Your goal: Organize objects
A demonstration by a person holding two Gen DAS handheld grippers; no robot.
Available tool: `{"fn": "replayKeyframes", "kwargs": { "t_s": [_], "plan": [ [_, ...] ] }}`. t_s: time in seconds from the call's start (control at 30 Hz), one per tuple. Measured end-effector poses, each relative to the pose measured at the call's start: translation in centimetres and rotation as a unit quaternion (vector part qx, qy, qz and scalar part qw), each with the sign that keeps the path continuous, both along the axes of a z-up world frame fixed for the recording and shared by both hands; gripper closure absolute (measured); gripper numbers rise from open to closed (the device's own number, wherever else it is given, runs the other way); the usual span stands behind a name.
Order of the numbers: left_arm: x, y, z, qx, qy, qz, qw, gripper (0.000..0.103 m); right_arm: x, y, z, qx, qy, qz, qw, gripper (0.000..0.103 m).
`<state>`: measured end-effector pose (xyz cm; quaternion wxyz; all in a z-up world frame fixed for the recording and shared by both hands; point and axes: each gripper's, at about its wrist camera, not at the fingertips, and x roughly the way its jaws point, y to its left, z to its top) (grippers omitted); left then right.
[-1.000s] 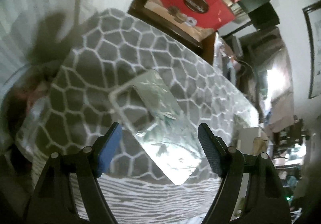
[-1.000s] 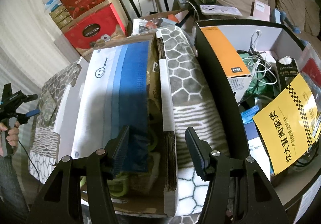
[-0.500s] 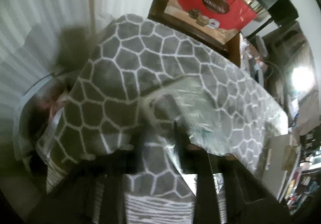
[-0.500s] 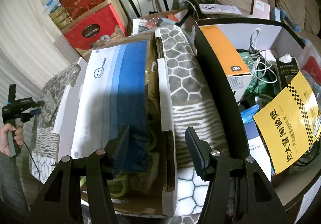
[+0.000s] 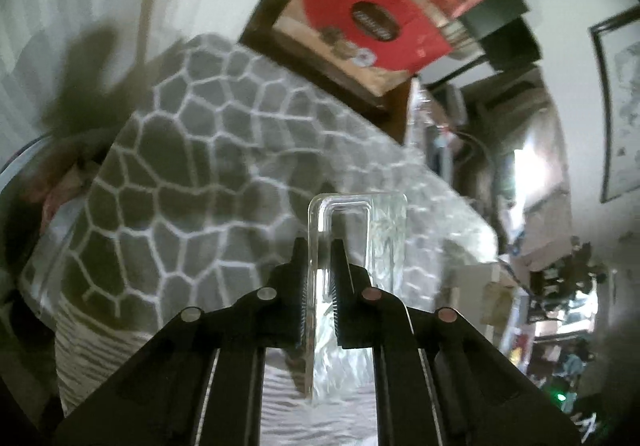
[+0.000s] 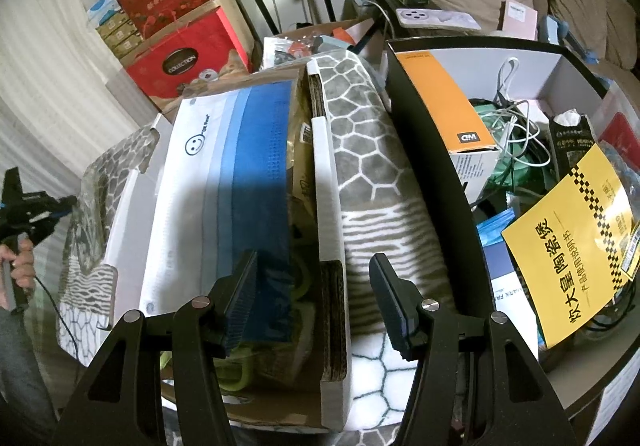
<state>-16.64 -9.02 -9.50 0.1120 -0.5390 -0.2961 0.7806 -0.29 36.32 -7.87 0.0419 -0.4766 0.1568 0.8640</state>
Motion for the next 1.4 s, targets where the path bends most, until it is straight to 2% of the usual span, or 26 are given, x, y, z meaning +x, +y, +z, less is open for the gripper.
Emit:
{"fn": "replayKeyframes", "kwargs": {
  "t_s": [0.17,0.3,0.4,0.43,0.57,0.67,0.77,0.8,0.83,0.9,0.97,1.03,1.1,1.17,1.23,1.4],
  "plan": [
    [0.4,1.6,3.2,0.023,0.032,-0.025,0.9989,0.093,-0.1,0.0,-0.1,-0.002,-0.001,-0.002,1.000,0.044],
    [0.7,3.6,5.6,0.027,0.059,-0.050,0.9966,0.093,-0.2,0.0,0.0,-0.002,-0.001,-0.001,1.000,0.044],
    [1.1,5.3,7.5,0.016,0.084,-0.068,0.9940,0.095,-0.2,-0.1,0.1,0.000,-0.001,0.001,1.000,0.044],
    [1.3,5.6,7.9,0.015,0.089,-0.072,0.9933,0.103,-0.2,-0.1,0.1,0.001,-0.001,0.001,1.000,0.044],
    [1.9,7.1,9.6,-0.001,0.110,-0.090,0.9899,0.103,-0.2,-0.1,0.1,0.001,-0.001,0.001,1.000,0.044],
    [1.9,7.6,9.4,-0.017,0.104,-0.093,0.9901,0.103,-0.1,-0.1,0.1,-0.001,0.000,0.002,1.000,0.044],
    [1.0,7.3,8.0,-0.025,0.078,-0.079,0.9935,0.100,-0.1,-0.3,0.1,0.000,0.001,0.003,1.000,0.044],
    [0.5,7.2,7.1,-0.031,0.065,-0.071,0.9949,0.087,-0.1,-0.4,0.1,0.000,0.001,0.003,1.000,0.044],
    [0.1,6.9,6.3,-0.037,0.054,-0.061,0.9960,0.067,0.0,-0.4,0.1,-0.001,0.001,0.004,1.000,0.044],
    [-0.8,6.4,4.5,-0.049,0.031,-0.040,0.9975,0.049,-0.1,-0.3,0.1,-0.003,0.001,0.003,1.000,0.044],
    [-1.6,6.3,2.9,-0.057,0.012,-0.026,0.9980,0.046,-0.1,-0.3,0.0,-0.003,0.001,0.002,1.000,0.044],
    [-2.3,6.5,1.5,-0.068,-0.005,-0.020,0.9975,0.037,-0.2,-0.3,0.0,-0.004,0.001,0.002,1.000,0.044],
    [-2.8,7.1,0.4,-0.081,-0.018,-0.016,0.9964,0.034,-0.2,-0.3,-0.1,-0.003,0.000,0.002,1.000,0.044],
    [-3.2,7.9,-0.3,-0.084,-0.028,-0.015,0.9960,0.027,-0.2,-0.3,-0.1,-0.002,0.000,0.002,1.000,0.044],
    [-3.5,8.8,-0.6,-0.091,-0.031,-0.014,0.9953,0.016,-0.2,-0.3,-0.1,-0.001,0.000,0.002,1.000,0.044],
    [-4.4,11.0,-1.1,-0.118,-0.045,-0.014,0.9919,0.012,-0.2,-0.3,0.0,-0.001,0.000,0.002,1.000,0.044]
  ]
}}
